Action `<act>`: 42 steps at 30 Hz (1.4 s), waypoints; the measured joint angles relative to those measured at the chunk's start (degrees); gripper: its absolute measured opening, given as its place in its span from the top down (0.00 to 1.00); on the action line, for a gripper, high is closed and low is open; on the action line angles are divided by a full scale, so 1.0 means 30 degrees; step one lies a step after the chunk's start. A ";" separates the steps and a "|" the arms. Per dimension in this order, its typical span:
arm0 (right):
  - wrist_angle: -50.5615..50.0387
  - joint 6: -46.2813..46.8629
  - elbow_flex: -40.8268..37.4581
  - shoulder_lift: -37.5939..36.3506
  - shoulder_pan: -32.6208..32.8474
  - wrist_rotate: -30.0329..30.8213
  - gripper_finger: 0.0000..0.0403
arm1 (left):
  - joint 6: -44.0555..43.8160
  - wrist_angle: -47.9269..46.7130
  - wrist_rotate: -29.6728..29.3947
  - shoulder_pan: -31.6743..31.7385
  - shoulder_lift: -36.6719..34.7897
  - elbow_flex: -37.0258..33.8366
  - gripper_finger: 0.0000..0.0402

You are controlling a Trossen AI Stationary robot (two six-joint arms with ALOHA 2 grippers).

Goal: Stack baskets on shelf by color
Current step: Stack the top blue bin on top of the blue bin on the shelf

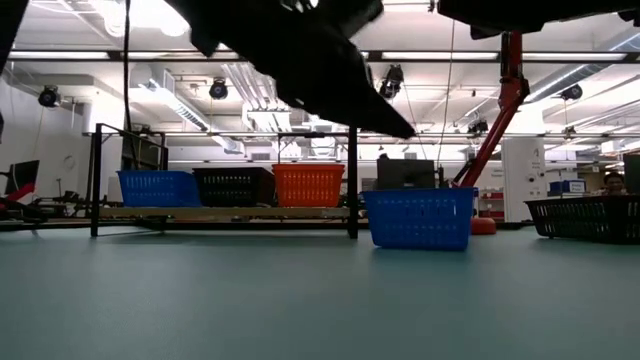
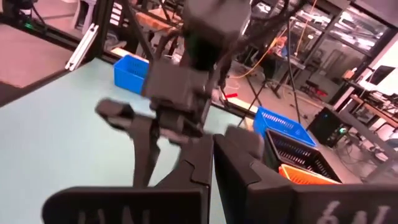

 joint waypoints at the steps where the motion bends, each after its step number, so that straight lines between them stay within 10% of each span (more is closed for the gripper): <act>1: -0.0052 0.0010 -0.0037 -0.0100 0.0033 0.0000 0.98 | -0.0004 -0.0005 -0.0003 0.0141 0.0332 0.0221 0.75; 16: -0.0970 0.0181 -0.0103 -0.0339 0.0107 0.0007 0.98 | 0.0400 -0.0105 0.0003 0.1024 0.4373 0.2807 0.68; 25: -0.1033 0.0199 -0.0103 -0.0348 0.0107 0.0010 0.98 | 0.0444 -0.0197 0.0055 0.0944 0.4355 0.2717 0.97; 42: -0.1747 0.0707 -0.0073 -0.0520 0.0108 -0.0098 0.98 | 0.0872 -1.0704 -0.3560 -0.1990 -0.3295 0.2301 1.00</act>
